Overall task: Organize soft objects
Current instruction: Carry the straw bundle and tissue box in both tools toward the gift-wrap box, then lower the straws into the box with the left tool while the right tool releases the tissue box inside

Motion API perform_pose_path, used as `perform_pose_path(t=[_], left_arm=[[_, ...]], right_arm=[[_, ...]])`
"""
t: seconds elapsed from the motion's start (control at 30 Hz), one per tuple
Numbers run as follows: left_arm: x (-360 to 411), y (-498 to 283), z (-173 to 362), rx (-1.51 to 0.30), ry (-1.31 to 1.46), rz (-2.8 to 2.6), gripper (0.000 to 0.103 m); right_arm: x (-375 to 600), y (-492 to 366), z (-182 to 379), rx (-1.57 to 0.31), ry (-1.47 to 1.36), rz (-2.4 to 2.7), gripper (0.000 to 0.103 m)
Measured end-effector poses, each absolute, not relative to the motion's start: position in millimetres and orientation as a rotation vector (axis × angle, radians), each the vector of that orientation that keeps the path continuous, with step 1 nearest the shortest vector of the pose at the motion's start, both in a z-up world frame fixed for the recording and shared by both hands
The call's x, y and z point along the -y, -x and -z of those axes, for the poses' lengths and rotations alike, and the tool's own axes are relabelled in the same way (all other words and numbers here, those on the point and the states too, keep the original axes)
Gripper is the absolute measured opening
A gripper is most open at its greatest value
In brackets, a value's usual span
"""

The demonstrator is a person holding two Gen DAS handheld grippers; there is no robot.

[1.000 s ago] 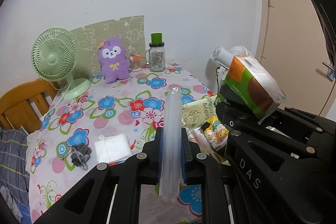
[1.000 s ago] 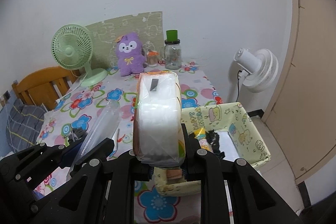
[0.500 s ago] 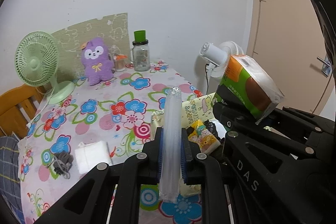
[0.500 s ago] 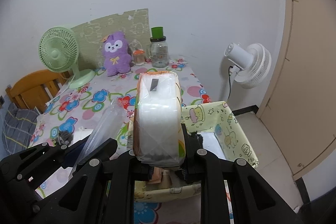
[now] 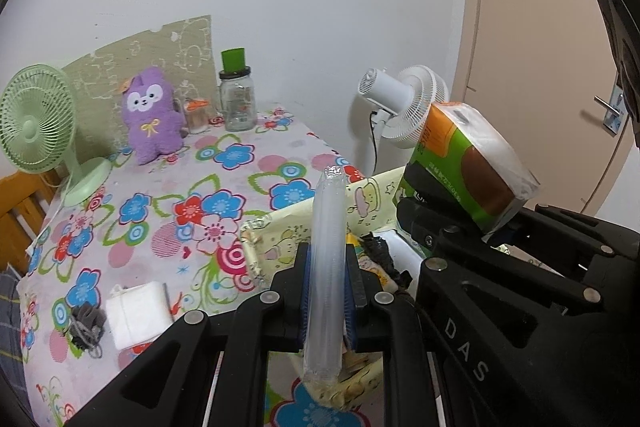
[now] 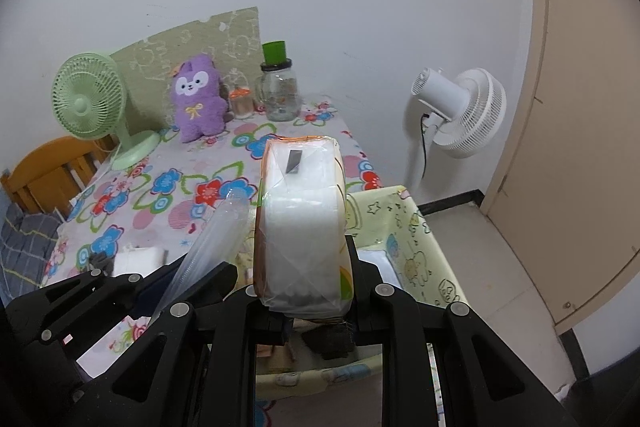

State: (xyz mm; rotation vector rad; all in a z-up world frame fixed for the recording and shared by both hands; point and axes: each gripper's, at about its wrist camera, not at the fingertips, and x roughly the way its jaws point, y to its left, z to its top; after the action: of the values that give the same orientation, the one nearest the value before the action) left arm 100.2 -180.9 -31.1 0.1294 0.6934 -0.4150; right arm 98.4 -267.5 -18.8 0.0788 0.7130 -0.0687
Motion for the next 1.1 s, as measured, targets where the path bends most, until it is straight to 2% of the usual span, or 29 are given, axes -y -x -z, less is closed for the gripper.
perform_pose_path(t=[0.67, 0.73, 0.8, 1.1], left_arm=[[218, -128, 59, -0.767, -0.156, 0.486, 0.019], [219, -129, 62, -0.774, -0.155, 0.486, 0.024], [220, -131, 64, -0.779, -0.153, 0.488, 0.034], [223, -134, 69, -0.79, -0.166, 0.472, 0.061]], right_arm=[[305, -118, 47, -0.777, -0.106, 0.135, 0.022], [306, -120, 49, -0.783, -0.106, 0.135, 0.022], [307, -122, 52, -0.789, -0.102, 0.139, 0.022], [309, -130, 57, -0.803, -0.108, 0.136, 0.022]])
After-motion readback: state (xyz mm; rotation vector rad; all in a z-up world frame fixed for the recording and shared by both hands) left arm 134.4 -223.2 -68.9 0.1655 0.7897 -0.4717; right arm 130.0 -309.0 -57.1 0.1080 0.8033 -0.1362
